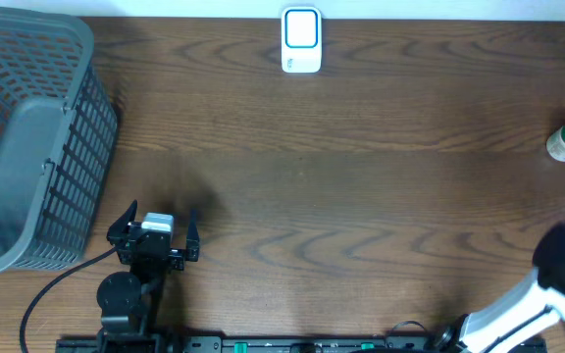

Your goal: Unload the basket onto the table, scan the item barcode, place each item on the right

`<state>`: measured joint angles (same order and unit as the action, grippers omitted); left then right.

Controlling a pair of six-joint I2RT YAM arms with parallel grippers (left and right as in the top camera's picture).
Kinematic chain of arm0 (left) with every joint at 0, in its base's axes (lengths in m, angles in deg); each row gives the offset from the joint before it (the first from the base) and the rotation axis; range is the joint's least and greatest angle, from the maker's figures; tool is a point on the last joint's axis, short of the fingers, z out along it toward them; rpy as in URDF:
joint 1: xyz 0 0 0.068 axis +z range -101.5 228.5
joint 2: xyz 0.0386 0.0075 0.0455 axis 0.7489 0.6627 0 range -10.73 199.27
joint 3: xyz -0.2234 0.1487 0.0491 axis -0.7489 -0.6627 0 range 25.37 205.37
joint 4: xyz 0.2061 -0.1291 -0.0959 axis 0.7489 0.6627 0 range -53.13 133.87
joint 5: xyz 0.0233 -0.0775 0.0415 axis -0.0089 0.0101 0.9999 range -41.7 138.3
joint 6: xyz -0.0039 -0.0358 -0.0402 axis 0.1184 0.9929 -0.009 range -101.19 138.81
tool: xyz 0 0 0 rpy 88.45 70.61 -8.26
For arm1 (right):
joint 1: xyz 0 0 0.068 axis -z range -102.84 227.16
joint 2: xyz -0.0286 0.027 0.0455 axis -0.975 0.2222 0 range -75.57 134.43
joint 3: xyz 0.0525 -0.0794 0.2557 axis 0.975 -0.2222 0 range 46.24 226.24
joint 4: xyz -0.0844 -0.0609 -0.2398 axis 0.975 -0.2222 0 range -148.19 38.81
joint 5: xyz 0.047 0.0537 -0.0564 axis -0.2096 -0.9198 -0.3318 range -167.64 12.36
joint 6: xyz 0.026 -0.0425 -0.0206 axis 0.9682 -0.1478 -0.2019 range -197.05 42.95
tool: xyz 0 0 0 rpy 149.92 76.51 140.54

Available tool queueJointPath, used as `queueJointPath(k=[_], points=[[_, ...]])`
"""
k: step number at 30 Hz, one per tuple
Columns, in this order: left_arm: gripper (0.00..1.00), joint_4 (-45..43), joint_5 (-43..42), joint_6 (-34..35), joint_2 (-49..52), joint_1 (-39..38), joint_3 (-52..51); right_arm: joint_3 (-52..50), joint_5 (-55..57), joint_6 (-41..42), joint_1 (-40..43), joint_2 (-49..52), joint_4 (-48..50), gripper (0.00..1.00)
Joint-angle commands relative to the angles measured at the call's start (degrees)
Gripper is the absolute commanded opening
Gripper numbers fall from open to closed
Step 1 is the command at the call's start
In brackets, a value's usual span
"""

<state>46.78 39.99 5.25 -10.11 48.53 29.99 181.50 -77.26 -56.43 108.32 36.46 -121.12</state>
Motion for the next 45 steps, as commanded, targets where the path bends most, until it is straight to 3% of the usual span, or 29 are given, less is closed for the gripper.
queueJointPath(k=[1, 6, 13, 22, 27, 37, 45], points=[[0.98, 0.26, -0.68, -0.33, -0.42, 0.00, -1.40, 0.81, -11.37, 3.50, -2.95, -10.14, -2.14, 0.99], [0.98, 0.26, -0.68, -0.33, -0.42, 0.00, -1.40, 0.81, -24.46, -5.05, -9.46, -18.45, -4.96, 0.99], [0.98, 0.26, -0.68, -0.33, -0.42, 0.00, -1.40, 0.81, -24.83, -4.17, -19.41, -26.38, -13.88, 0.99], [0.98, 0.26, -0.70, -0.33, -0.42, 0.00, -1.40, 0.81, -24.65, -4.22, -20.33, -30.10, -24.35, 0.99], [0.98, 0.26, -0.68, -0.33, -0.42, 0.00, -1.40, 0.79, -17.73, -10.75, -20.33, -30.47, -27.36, 0.99], [0.98, 0.26, -0.68, -0.33, -0.42, 0.00, -1.40, -2.75, -14.75, -13.46, -20.35, -41.64, -18.91, 0.99], [0.98, 0.26, -0.68, -0.33, -0.42, 0.00, -1.40, -26.51, -10.80, -13.44, -22.67, -62.71, -1.62, 0.99]])
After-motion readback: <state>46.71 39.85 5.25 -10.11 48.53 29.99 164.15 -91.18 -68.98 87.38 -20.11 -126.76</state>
